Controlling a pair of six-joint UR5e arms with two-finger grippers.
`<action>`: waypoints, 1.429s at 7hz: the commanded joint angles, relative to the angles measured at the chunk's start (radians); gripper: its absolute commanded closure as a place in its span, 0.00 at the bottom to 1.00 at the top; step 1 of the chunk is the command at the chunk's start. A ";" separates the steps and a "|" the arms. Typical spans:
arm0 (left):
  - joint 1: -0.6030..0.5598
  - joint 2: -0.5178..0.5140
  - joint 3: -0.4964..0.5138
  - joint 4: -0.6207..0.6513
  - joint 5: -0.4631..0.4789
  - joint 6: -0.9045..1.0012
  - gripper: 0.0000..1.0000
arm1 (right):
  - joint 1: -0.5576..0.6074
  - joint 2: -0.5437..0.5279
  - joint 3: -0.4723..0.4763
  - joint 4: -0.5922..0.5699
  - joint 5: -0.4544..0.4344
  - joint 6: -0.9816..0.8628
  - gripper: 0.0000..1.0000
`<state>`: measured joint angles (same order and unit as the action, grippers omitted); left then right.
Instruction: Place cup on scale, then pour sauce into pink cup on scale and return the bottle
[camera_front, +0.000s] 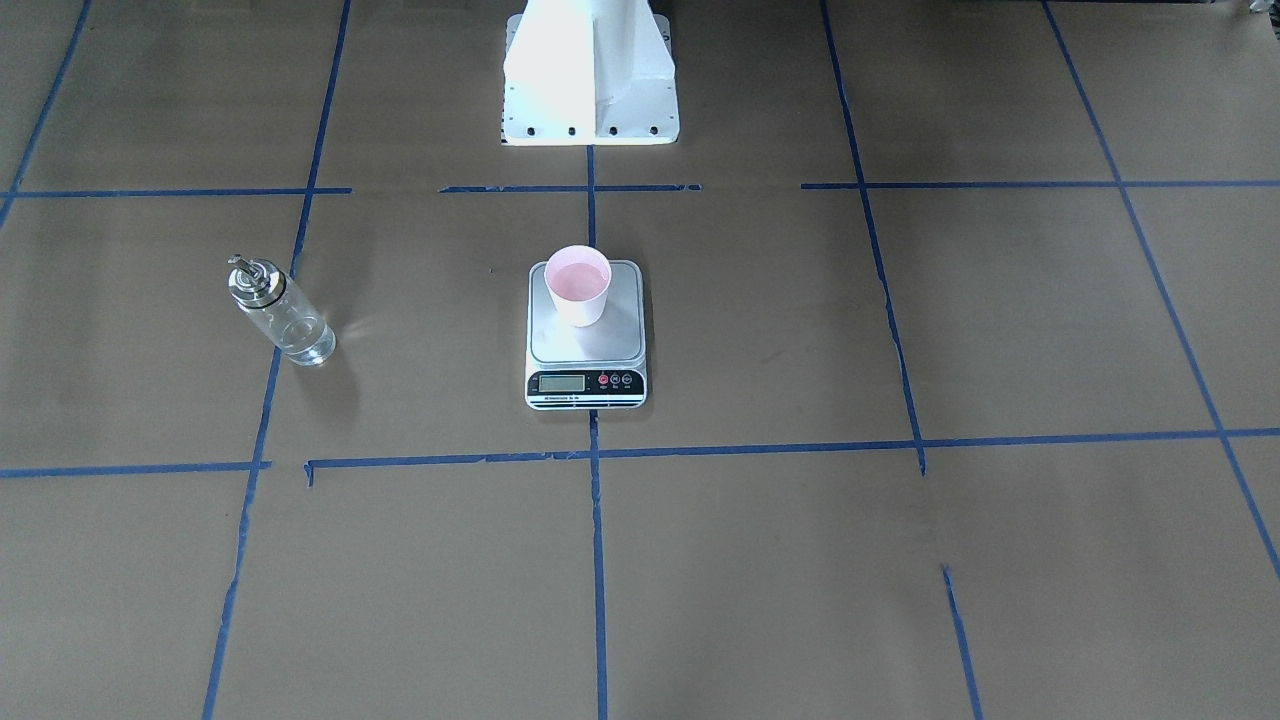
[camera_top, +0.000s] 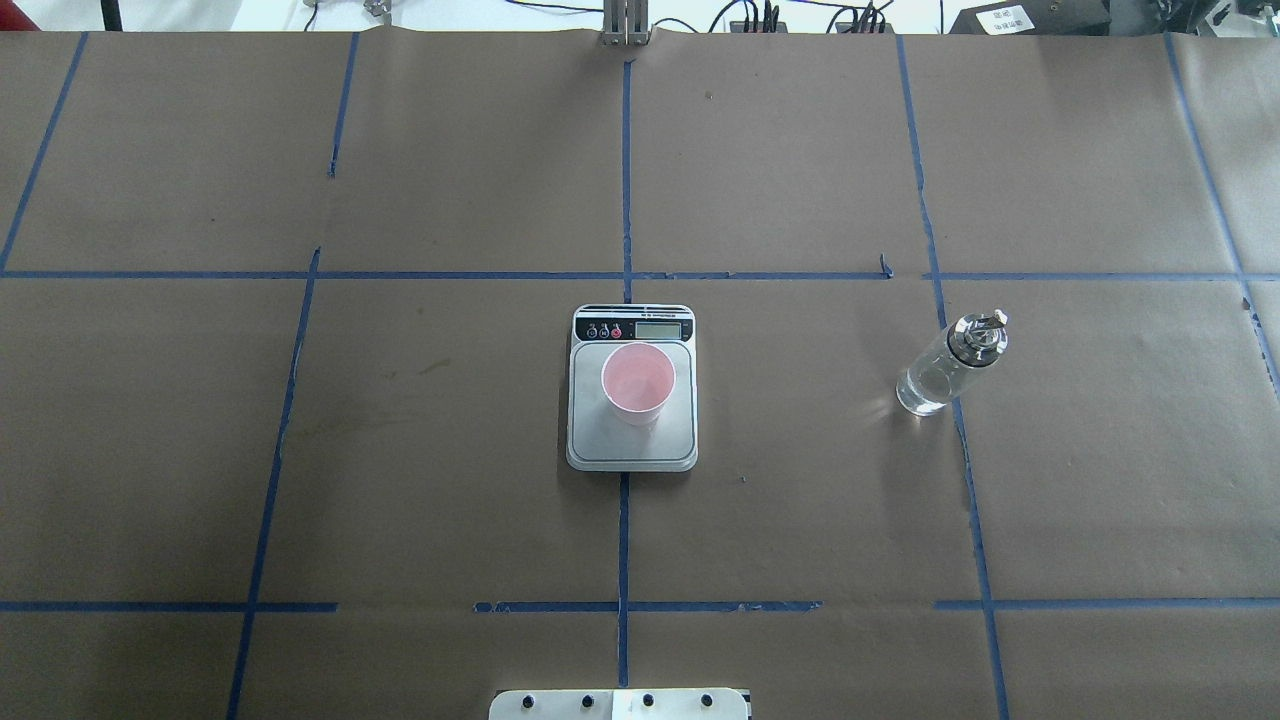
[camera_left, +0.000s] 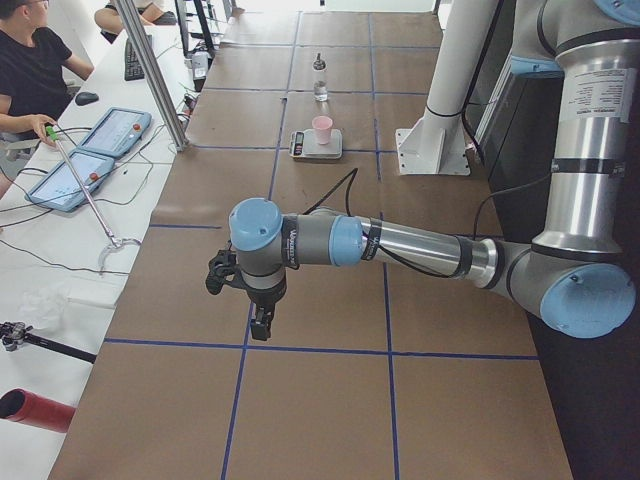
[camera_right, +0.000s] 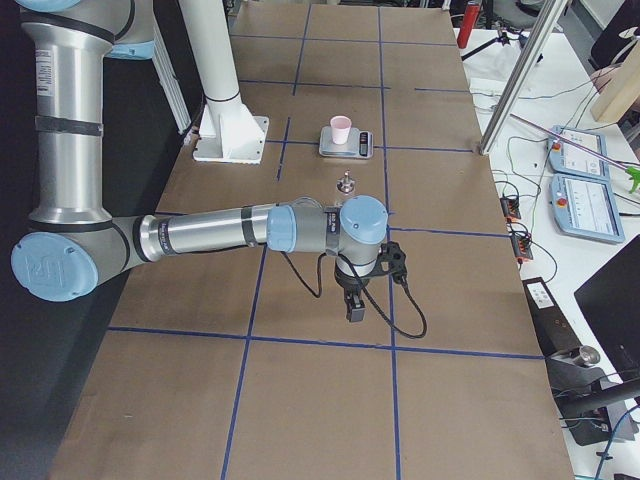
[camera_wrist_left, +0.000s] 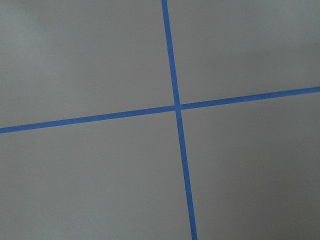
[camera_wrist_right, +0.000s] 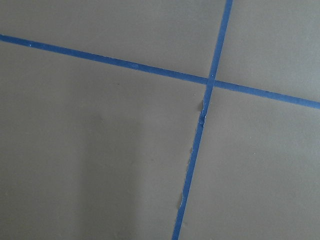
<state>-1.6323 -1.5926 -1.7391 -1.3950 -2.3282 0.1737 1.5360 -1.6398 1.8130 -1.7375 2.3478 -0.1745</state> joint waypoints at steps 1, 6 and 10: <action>0.002 -0.001 0.001 -0.001 0.018 0.001 0.00 | 0.000 -0.002 -0.001 0.000 0.001 0.001 0.00; 0.002 0.000 0.003 -0.001 0.023 0.000 0.00 | 0.000 -0.002 -0.017 -0.002 -0.002 0.001 0.00; 0.003 -0.021 0.006 -0.001 0.023 0.000 0.00 | -0.002 0.005 -0.026 0.001 -0.004 0.001 0.00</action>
<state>-1.6301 -1.6052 -1.7348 -1.3959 -2.3056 0.1733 1.5340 -1.6360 1.7881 -1.7368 2.3434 -0.1730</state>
